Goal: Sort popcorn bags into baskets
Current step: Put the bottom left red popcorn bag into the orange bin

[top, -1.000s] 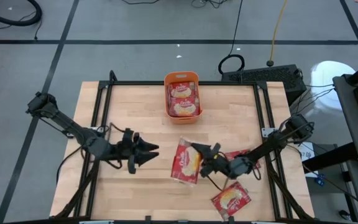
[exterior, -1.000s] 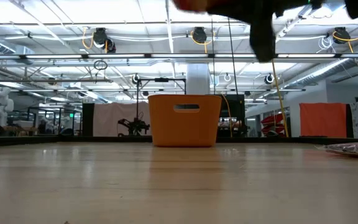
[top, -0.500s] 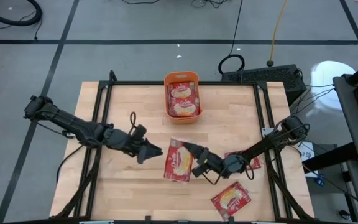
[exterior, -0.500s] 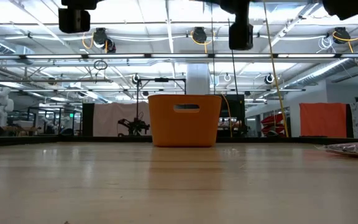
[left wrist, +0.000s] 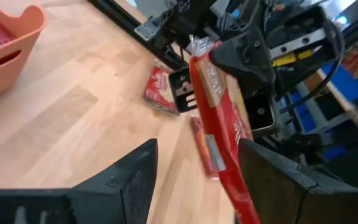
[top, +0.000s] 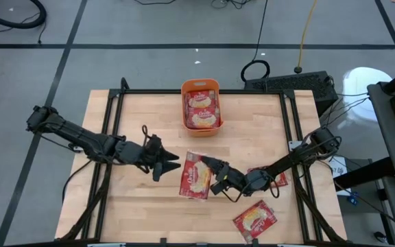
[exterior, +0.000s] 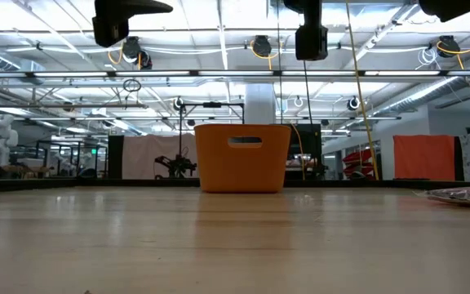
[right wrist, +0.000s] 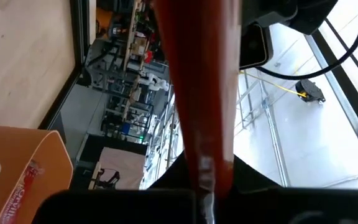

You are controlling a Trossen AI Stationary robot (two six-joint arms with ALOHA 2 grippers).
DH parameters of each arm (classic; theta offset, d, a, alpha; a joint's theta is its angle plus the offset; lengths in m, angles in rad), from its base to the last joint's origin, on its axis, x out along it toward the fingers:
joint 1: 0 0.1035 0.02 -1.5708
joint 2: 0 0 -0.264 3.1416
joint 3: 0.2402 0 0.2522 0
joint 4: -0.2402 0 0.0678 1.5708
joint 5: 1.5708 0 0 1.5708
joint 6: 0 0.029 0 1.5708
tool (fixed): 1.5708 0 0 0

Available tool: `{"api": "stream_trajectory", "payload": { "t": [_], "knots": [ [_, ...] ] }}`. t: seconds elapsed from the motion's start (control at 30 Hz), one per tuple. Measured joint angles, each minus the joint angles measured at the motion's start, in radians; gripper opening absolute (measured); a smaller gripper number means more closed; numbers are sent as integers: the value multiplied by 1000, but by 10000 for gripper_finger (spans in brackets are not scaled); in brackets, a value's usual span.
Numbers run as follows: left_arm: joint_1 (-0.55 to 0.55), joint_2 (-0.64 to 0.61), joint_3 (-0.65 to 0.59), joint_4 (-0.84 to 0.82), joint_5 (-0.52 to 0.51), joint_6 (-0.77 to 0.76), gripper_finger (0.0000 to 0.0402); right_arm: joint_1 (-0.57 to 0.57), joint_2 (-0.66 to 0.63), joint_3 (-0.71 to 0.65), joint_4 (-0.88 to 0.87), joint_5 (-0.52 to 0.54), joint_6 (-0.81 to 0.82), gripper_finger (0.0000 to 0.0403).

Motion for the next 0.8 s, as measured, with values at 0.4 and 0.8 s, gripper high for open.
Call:
{"api": "stream_trajectory", "payload": {
  "t": [0.4,0.8],
  "knots": [
    [-3,73,0,100,-5,-21,205,-29,0,0,-1,-26,-4,1],
    [-2,129,0,218,20,-28,167,-45,0,0,0,-30,-22,4]
  ]
}}
